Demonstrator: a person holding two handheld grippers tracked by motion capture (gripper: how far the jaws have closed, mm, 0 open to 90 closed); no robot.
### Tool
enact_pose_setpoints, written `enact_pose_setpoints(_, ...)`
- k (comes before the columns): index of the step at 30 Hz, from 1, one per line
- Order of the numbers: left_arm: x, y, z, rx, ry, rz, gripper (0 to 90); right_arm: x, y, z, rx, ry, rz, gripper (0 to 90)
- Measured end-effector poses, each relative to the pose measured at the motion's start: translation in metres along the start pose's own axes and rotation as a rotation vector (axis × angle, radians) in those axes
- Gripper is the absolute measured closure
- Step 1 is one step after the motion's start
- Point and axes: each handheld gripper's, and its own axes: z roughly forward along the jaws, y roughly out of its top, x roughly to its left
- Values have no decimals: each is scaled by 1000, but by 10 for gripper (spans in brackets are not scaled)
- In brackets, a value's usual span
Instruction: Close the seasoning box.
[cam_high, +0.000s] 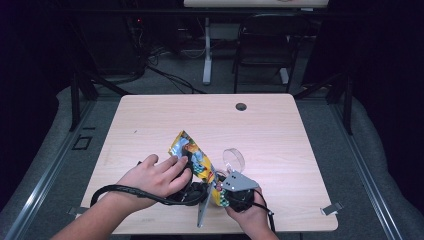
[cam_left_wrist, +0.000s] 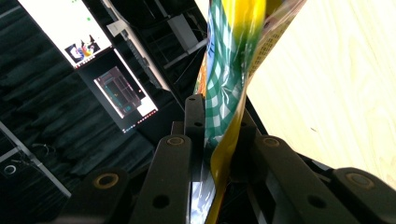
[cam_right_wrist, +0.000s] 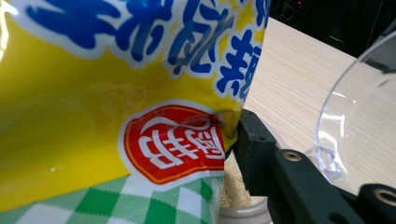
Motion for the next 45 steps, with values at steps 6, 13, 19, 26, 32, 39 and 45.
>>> enact_pose_setpoints(6,2,2,1,-13,1,2,822,-2,-2,-4,0,-9,5,710)
enact_pose_setpoints(13,2,3,2,-24,-2,-7,823,-3,-3,-6,12,-19,5,710)
enact_pose_setpoints(19,2,3,3,-22,-5,-13,825,-5,-3,-6,8,-29,5,710)
enact_pose_setpoints(26,0,-1,4,-17,-21,-37,827,-5,-2,-5,9,-30,6,711)
enact_pose_setpoints(32,-4,-6,5,-19,-43,-70,828,-4,0,-2,8,-24,2,712)
enact_pose_setpoints(39,-7,-9,5,-18,-43,-96,827,-4,2,-1,7,-17,0,712)
enact_pose_setpoints(45,-9,-11,6,-18,-53,-108,826,-3,2,-2,5,-17,-1,712)
